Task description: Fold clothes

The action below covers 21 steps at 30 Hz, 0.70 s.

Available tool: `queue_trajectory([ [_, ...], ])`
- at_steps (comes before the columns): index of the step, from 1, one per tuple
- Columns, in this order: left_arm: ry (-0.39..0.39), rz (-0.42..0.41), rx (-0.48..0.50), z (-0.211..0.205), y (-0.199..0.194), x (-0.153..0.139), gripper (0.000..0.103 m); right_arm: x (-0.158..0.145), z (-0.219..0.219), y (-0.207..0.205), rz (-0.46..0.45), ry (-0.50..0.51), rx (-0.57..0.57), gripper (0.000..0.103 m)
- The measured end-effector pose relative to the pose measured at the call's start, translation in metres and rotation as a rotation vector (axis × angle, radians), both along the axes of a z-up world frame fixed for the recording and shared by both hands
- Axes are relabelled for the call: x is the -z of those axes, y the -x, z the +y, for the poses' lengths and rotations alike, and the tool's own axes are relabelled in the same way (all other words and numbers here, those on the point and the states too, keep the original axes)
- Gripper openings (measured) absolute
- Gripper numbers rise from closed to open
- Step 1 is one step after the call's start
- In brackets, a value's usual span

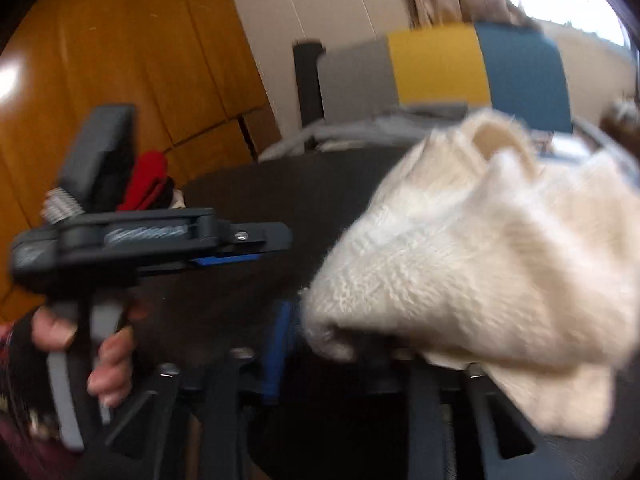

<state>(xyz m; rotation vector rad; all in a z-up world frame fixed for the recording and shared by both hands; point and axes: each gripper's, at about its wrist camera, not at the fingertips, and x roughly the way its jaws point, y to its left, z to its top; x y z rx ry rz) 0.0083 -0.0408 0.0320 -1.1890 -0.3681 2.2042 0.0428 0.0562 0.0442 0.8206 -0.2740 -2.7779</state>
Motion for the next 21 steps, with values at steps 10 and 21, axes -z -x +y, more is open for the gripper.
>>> queue_trajectory([
  [10,0.009,0.016,0.278,0.101,-0.015,-0.048,0.055,-0.011,0.079,-0.050,0.073,-0.060,0.278,0.069],
  [21,-0.001,-0.127,0.264,0.091,-0.003,-0.028,0.056,0.009,0.029,-0.005,-0.005,-0.172,0.029,0.010],
])
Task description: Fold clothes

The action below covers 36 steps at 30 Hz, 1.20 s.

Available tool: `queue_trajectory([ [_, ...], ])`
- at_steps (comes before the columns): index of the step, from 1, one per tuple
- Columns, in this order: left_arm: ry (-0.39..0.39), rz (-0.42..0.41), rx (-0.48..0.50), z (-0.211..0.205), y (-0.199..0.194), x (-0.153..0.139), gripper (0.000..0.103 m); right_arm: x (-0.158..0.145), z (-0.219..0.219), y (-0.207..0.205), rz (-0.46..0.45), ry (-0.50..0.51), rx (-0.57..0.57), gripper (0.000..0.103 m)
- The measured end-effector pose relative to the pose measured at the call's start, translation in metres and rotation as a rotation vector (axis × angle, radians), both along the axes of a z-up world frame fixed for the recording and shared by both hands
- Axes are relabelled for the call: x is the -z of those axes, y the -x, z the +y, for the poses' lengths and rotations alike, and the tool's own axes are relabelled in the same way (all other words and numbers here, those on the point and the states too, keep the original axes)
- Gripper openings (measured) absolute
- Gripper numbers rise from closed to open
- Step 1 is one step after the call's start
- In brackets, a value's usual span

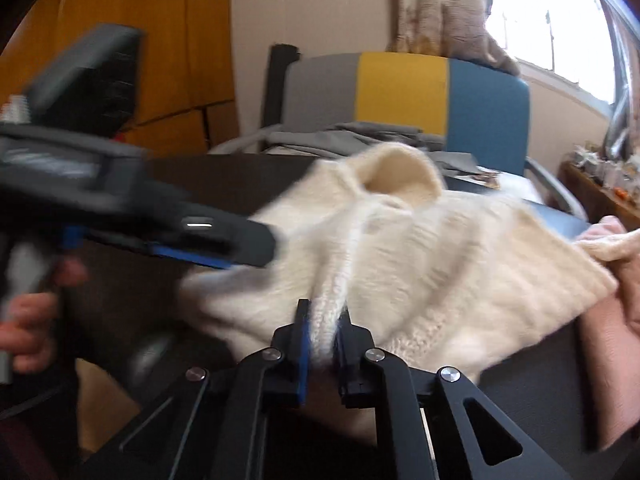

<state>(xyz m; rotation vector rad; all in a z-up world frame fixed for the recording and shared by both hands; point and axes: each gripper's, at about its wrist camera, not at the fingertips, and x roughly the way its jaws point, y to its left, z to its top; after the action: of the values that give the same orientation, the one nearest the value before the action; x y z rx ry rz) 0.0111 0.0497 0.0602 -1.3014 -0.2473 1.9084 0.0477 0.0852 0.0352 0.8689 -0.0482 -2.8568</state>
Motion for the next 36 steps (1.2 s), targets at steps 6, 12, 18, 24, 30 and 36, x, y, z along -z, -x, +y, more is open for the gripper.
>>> queue_trajectory([
  [6,0.010,-0.059,0.030,-0.016,-0.003,0.009,0.060,0.016,-0.055,-0.024,0.018,-0.027,-0.147,0.010],
  [12,0.014,0.034,0.085,-0.037,-0.016,-0.003,0.061,0.025,-0.068,-0.046,0.088,-0.107,-0.142,0.010],
  [18,0.132,0.174,0.155,-0.044,-0.028,-0.006,0.061,0.037,-0.067,-0.076,0.188,-0.231,-0.125,0.050],
  [24,0.241,0.229,0.151,-0.020,-0.036,0.011,0.061,0.057,-0.057,-0.098,0.138,-0.278,-0.171,0.060],
  [30,0.296,0.296,0.108,-0.012,-0.036,0.022,0.044,0.062,-0.023,-0.129,0.101,-0.198,-0.202,0.060],
  [36,0.051,0.313,-0.049,-0.082,-0.005,-0.008,0.015,0.051,0.043,-0.165,0.120,-0.081,-0.082,0.067],
])
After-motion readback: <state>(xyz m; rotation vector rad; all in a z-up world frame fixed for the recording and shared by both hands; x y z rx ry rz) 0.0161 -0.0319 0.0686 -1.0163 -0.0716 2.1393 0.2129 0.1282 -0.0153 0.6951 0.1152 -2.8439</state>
